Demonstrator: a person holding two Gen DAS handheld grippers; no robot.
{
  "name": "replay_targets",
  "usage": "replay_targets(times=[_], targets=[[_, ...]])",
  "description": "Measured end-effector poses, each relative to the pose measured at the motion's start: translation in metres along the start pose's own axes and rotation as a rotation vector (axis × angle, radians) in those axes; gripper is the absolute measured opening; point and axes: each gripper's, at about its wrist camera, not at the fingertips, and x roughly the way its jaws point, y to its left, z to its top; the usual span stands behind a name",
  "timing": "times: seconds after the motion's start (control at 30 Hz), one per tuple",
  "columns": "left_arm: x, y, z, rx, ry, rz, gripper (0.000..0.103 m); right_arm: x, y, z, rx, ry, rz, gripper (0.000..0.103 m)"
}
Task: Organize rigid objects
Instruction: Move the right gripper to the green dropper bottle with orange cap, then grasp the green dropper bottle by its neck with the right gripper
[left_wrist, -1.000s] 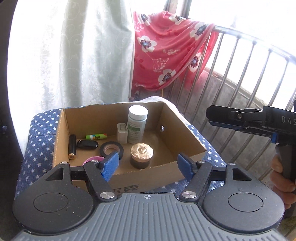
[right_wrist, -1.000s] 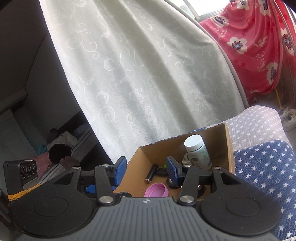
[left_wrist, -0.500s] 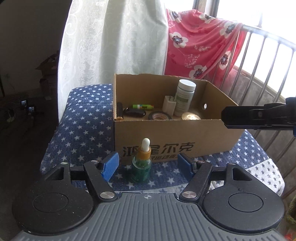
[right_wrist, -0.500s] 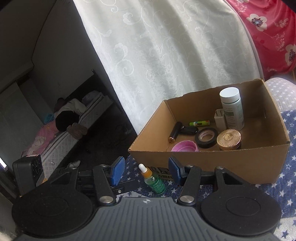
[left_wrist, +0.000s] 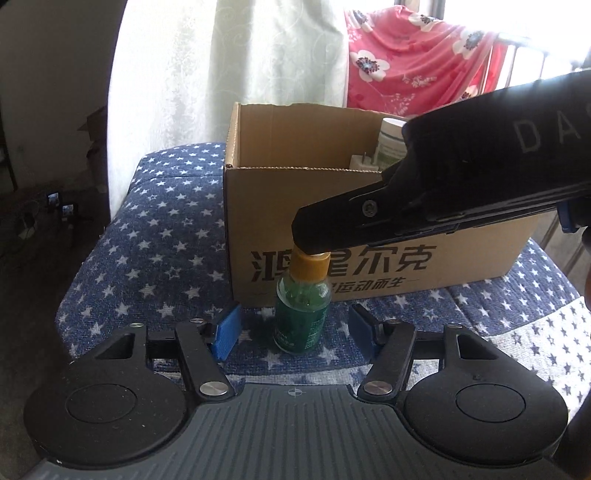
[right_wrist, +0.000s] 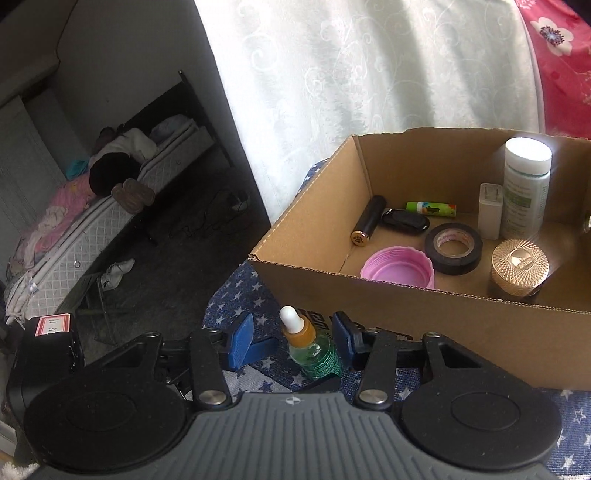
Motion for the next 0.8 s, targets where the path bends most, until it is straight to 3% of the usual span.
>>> replay_targets(times=[0.37,0.67,0.8], targets=[[0.016,0.0,0.0,-0.008,0.025,-0.008,0.049,0.023,-0.005,0.003,0.011,0.058,-0.005,0.044],[0.02,-0.006,0.001,-0.007,0.035,-0.014,0.035,0.024,-0.007,0.005,0.021,0.06,0.003,0.028],[0.017,-0.01,0.0,0.002,0.03,-0.004,0.034,0.022,-0.006,0.004,0.021,0.057,0.002,0.025]])
